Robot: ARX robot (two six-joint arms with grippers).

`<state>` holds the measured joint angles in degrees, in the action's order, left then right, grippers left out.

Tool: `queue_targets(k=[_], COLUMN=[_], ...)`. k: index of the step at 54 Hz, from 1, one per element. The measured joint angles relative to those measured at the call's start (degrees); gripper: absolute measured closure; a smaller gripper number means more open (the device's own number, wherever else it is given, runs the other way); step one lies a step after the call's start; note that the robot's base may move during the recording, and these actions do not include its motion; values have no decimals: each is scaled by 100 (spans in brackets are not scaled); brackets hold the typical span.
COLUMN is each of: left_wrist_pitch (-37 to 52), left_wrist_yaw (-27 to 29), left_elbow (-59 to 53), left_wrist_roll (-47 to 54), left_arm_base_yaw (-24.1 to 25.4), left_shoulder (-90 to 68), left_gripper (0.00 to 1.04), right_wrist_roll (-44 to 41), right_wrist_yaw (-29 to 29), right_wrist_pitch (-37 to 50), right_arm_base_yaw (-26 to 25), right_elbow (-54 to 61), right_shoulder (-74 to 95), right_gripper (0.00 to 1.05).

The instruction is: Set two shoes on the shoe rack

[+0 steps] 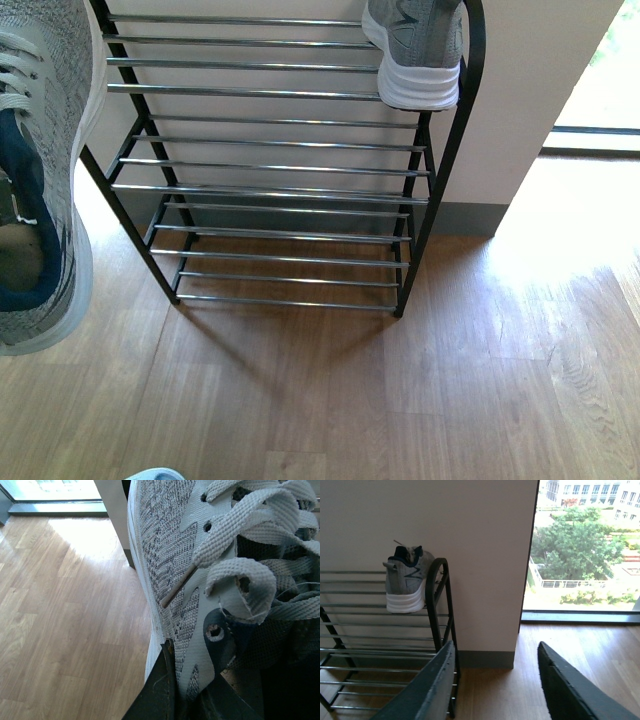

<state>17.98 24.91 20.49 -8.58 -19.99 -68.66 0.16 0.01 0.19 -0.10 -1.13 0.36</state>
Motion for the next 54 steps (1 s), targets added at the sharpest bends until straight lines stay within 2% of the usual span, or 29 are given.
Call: queue_targets(k=[2, 5, 6, 11, 15, 26, 32, 38, 54], left_wrist_pitch=[286, 411, 420, 466, 306, -710, -1309, -1744, -2522], left_wrist_yaw=[374, 479, 446, 35, -573, -2291, -2944, -3104, -3257], left_elbow=[-17, 46, 125, 726, 1484, 4225, 5788, 6824, 8559], left_wrist_roll=[-184, -411, -498, -719, -903, -1049, -1091, -1152, -1351], left_arm_base_yaw=[-50, -61, -46, 162, 385, 374, 240, 173, 177], left_shoulder=[-103, -278, -380, -1003, -1602, -3696, -4739, -5329, -6317], left_gripper=[102, 102, 102, 102, 102, 102, 102, 102, 102], right_wrist_roll=[0, 0, 0, 0, 0, 0, 0, 0, 0], right_wrist_yaw=[2, -2, 0, 2, 0, 0, 2, 0, 0], right_wrist_pitch=[0, 0, 0, 0, 0, 0, 0, 0, 0], right_arm_base_yaw=[0, 0, 0, 0, 0, 0, 0, 0, 0], right_elbow=[0, 0, 0, 0, 0, 0, 0, 0, 0], right_shoulder=[0, 0, 0, -2, -2, -2, -2, -2, -2], right_gripper=[48, 41, 36, 20, 8, 9, 9, 9, 9])
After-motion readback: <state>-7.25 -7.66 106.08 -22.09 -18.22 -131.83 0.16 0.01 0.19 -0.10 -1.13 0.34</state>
